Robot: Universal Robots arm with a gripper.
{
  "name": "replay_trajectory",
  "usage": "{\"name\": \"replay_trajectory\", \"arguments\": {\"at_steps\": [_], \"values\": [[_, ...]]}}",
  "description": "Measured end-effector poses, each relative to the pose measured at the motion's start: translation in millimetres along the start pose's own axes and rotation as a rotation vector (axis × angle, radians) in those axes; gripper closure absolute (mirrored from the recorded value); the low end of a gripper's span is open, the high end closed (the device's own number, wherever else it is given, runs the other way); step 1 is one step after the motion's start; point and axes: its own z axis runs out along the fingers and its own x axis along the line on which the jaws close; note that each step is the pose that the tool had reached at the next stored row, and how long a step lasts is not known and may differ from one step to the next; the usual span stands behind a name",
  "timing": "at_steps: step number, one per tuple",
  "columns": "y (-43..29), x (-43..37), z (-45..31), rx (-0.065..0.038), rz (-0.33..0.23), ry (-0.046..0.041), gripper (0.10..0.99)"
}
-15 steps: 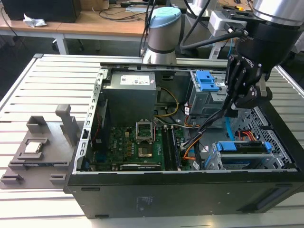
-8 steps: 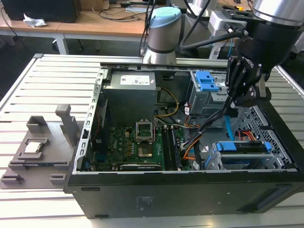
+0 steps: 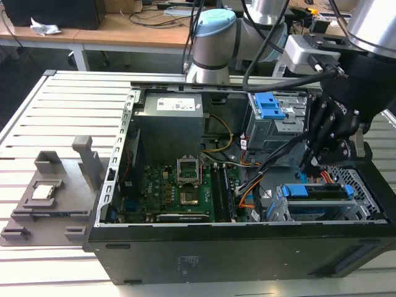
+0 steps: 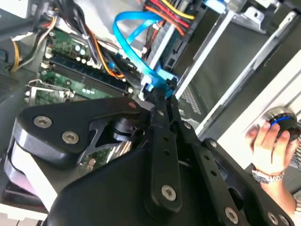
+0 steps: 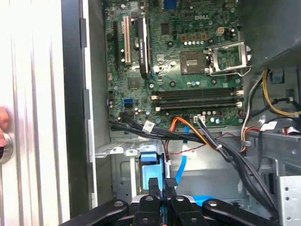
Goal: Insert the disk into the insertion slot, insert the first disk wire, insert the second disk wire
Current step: 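Insert the second disk wire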
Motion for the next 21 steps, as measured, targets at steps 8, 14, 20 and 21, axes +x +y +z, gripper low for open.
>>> {"name": "replay_trajectory", "arguments": {"at_steps": [8, 14, 20, 21], "values": [[-14.1, -1.8, 20.3, -0.003, 0.000, 0.0008, 0.929], [-18.2, -2.5, 28.0, -0.004, 0.000, 0.0009, 0.929], [-22.2, -2.9, 30.5, -0.004, 0.000, 0.0002, 0.929], [-22.3, -2.9, 30.9, -0.004, 0.000, -0.0007, 0.929]]}}
